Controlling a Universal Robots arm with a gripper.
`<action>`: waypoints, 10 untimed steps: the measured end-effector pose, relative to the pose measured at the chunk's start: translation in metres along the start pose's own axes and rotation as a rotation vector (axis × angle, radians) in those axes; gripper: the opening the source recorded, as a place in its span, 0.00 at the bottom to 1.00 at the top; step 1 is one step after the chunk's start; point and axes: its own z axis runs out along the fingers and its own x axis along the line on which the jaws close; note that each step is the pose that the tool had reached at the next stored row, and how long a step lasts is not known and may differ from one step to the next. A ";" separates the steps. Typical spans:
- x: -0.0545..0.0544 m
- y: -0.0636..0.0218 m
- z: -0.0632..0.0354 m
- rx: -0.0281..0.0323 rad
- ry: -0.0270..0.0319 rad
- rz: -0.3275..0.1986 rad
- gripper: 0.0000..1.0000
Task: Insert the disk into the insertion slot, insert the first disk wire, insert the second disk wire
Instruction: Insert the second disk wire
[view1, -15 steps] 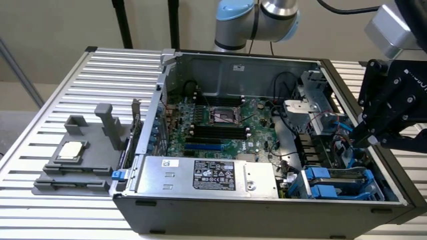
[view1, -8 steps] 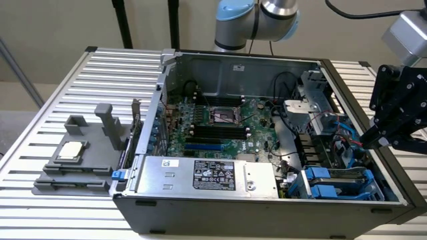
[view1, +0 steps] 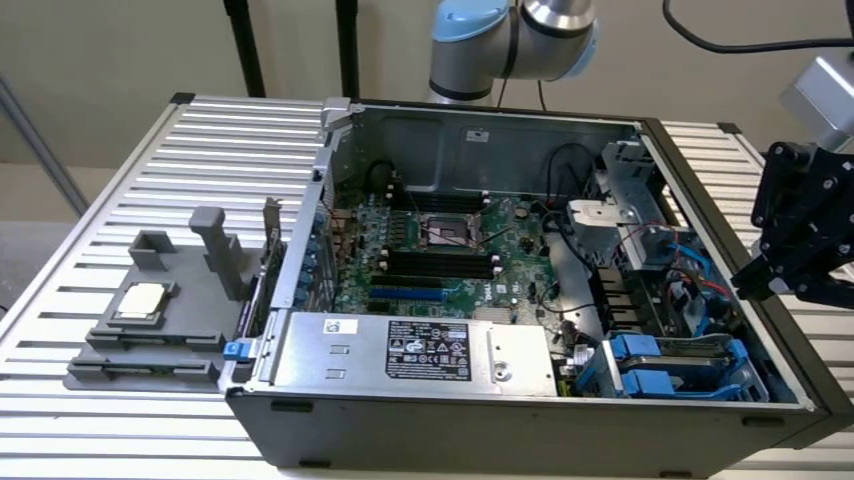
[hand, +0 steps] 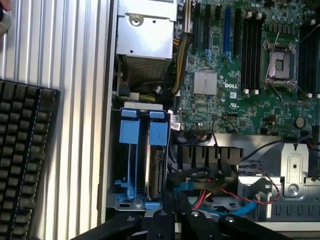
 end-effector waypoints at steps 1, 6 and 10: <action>-0.002 -0.0017 0.0021 -0.0001 0.0003 0.000 0.17; -0.012 -0.0038 0.0124 -0.0002 0.0003 -0.002 0.17; -0.014 -0.0081 0.0199 -0.0004 0.0007 -0.003 0.17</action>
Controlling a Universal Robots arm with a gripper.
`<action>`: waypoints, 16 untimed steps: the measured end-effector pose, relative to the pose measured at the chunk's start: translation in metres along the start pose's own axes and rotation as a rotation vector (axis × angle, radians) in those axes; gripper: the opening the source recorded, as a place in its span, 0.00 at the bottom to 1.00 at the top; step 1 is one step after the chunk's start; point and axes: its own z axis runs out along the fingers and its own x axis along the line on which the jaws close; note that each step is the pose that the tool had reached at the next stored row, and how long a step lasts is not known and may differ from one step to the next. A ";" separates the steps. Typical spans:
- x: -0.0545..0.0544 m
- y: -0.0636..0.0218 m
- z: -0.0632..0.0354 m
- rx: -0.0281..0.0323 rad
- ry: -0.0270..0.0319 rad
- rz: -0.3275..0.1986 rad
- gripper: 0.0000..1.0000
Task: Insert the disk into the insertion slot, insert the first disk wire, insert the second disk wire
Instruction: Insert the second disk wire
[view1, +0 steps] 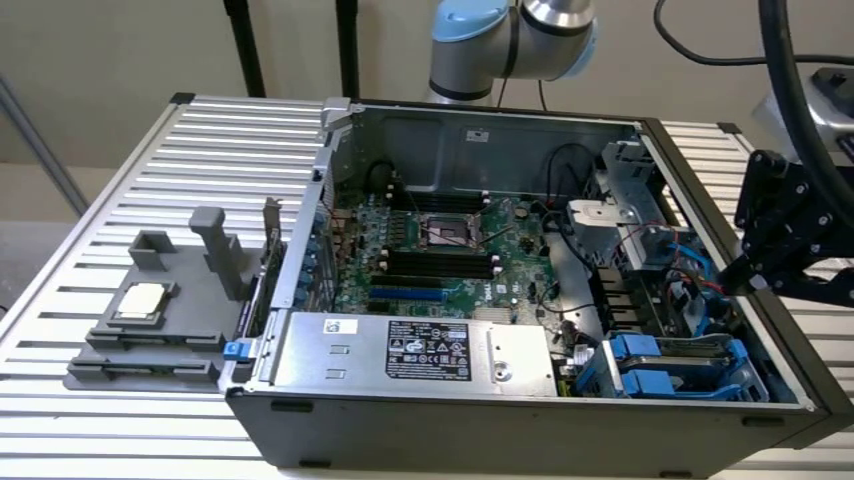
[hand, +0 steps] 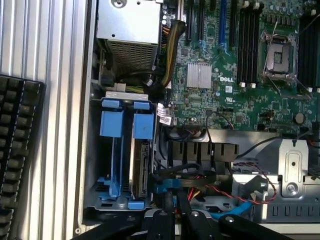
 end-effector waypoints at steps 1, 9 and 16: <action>0.000 -0.0007 0.0017 -0.0001 0.0006 0.000 0.17; 0.002 -0.0013 0.0161 -0.0003 0.0047 -0.001 0.17; 0.002 0.0027 0.0222 -0.0017 0.0047 -0.013 0.17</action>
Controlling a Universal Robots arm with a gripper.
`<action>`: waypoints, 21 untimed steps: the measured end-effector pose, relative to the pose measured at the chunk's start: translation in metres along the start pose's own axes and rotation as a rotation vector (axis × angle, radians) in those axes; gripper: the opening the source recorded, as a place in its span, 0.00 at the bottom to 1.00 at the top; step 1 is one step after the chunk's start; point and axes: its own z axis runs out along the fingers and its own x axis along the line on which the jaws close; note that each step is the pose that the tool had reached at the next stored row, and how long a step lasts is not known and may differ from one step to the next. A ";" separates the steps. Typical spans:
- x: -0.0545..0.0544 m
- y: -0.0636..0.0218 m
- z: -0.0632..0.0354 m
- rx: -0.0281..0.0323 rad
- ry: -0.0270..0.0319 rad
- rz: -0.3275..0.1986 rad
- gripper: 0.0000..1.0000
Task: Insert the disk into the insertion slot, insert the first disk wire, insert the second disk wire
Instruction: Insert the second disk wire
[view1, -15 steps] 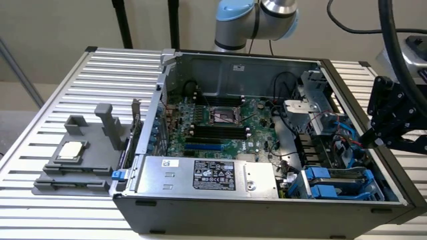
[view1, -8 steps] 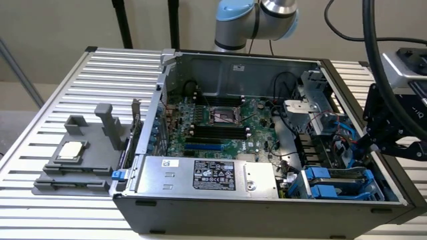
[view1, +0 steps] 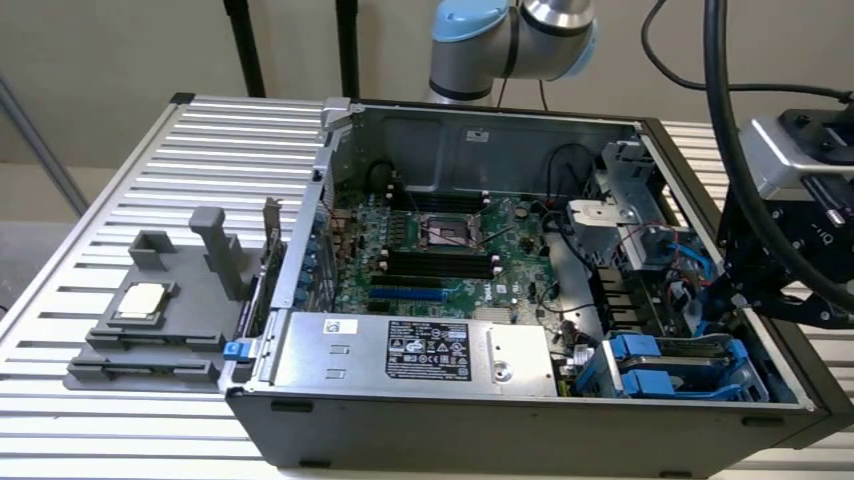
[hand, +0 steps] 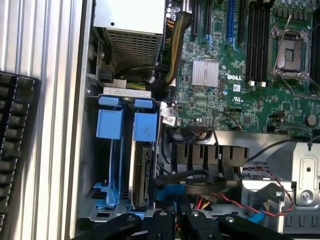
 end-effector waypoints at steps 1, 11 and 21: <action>0.000 0.0008 0.0005 -0.0002 0.0002 -0.002 0.17; -0.004 0.0101 0.0049 -0.0024 0.0003 -0.021 0.38; 0.022 0.0149 0.0019 -0.0075 0.0002 -0.025 0.38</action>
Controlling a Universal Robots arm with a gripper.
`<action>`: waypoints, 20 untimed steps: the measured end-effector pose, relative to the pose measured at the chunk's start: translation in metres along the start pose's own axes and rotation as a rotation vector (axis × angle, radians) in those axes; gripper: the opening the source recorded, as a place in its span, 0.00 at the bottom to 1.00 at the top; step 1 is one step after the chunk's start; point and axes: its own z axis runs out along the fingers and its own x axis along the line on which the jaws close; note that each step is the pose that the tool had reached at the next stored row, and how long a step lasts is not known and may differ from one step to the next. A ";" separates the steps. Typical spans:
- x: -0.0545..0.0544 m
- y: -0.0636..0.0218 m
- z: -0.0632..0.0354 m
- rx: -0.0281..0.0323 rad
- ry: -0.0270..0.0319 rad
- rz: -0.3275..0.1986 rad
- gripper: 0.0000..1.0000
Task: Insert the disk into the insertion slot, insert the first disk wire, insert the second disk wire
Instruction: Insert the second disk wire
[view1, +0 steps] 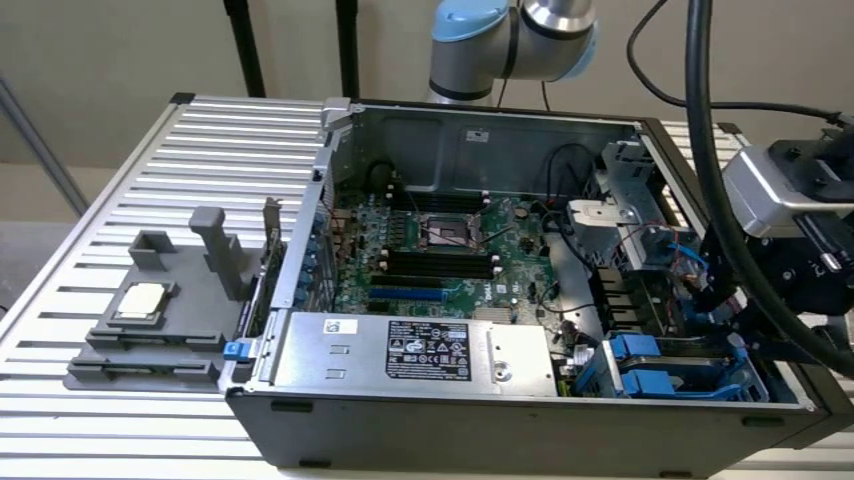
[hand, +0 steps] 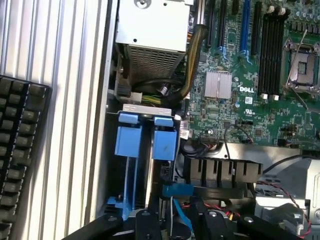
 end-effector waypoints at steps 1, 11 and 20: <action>0.003 0.0002 -0.0004 -0.0023 -0.0007 0.000 0.38; 0.022 -0.0124 -0.0027 -0.0119 -0.0305 0.001 0.38; 0.029 -0.0176 -0.0025 -0.0101 -0.0848 -0.002 0.38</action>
